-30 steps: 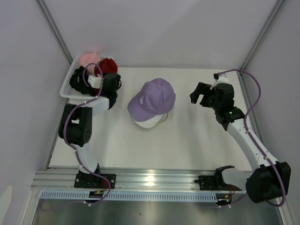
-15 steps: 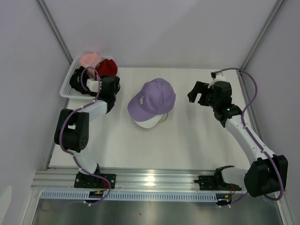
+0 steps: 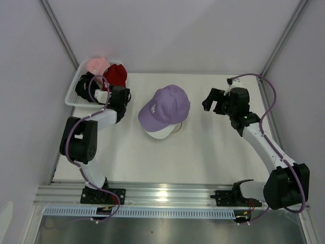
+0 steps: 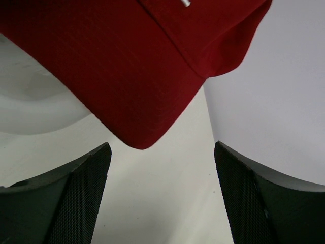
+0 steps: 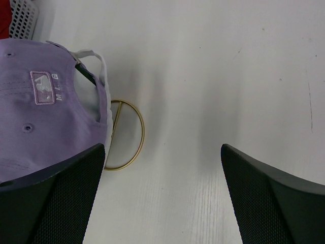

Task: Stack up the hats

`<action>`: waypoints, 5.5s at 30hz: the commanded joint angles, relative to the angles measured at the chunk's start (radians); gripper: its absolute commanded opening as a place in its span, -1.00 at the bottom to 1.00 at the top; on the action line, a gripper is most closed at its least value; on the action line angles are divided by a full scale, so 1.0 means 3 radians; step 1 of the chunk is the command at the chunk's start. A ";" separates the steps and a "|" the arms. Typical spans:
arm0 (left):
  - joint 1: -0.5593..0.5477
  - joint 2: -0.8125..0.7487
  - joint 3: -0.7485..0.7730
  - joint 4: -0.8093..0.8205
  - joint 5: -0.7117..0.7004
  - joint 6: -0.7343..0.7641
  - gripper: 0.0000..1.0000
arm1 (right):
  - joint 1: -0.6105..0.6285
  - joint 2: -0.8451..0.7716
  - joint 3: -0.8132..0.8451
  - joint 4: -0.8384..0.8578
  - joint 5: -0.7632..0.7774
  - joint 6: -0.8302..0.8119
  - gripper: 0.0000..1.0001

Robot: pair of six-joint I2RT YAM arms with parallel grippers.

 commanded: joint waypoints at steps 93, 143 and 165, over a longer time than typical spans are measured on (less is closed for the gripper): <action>-0.0715 -0.2145 -0.0812 0.1076 0.3531 0.2229 -0.99 | -0.0518 -0.0848 0.0328 -0.0598 -0.0057 0.0933 0.99; -0.0531 -0.3195 -0.2506 0.0229 0.2392 0.1691 0.63 | -0.0518 -0.1052 0.0092 -0.0711 -0.0129 0.0882 0.99; 0.0277 -0.2794 -0.1867 0.0340 0.3214 0.1922 0.57 | -0.0513 -0.1216 0.0026 -0.0808 -0.0068 0.0877 0.99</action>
